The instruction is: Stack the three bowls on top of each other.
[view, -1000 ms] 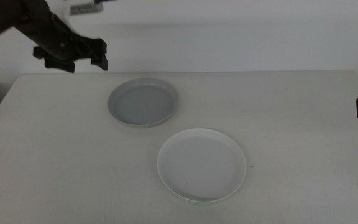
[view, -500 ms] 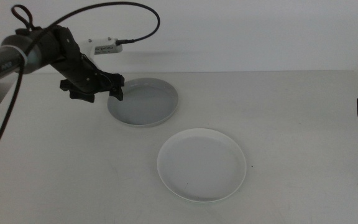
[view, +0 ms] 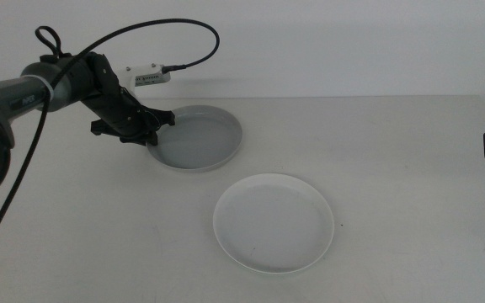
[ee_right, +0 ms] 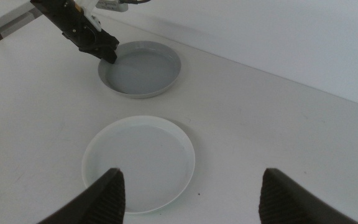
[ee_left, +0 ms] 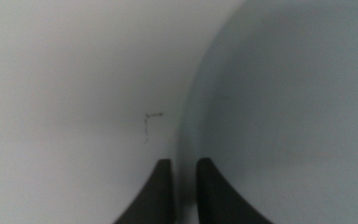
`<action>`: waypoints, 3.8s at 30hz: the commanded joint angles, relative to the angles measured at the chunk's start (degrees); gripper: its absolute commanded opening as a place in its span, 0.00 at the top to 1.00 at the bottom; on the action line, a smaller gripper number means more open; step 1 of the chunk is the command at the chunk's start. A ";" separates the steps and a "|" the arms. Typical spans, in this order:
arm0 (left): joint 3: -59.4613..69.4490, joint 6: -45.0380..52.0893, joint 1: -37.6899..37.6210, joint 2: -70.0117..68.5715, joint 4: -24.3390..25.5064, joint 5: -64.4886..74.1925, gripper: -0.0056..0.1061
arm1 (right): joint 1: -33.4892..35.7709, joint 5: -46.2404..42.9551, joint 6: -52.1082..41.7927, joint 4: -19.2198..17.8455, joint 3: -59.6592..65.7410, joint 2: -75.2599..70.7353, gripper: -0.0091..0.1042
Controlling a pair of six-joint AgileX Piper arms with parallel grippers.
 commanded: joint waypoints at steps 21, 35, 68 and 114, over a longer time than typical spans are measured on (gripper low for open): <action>23.93 2.23 -8.57 -36.55 -2.05 -5.79 0.95 | -0.48 -4.15 -0.68 -0.04 -1.42 0.01 0.44; 43.72 -3.97 -22.90 -38.45 -2.56 -23.30 0.95 | -0.48 -4.15 -0.68 -0.04 -1.42 0.01 0.44; 42.27 3.76 -16.68 -61.67 1.58 -15.59 0.07 | -0.48 -4.15 -0.68 -0.04 -1.42 0.01 0.44; 74.59 -2.52 -5.38 -111.57 13.33 -15.27 0.07 | -7.62 -13.01 12.08 -13.21 20.81 -22.76 0.44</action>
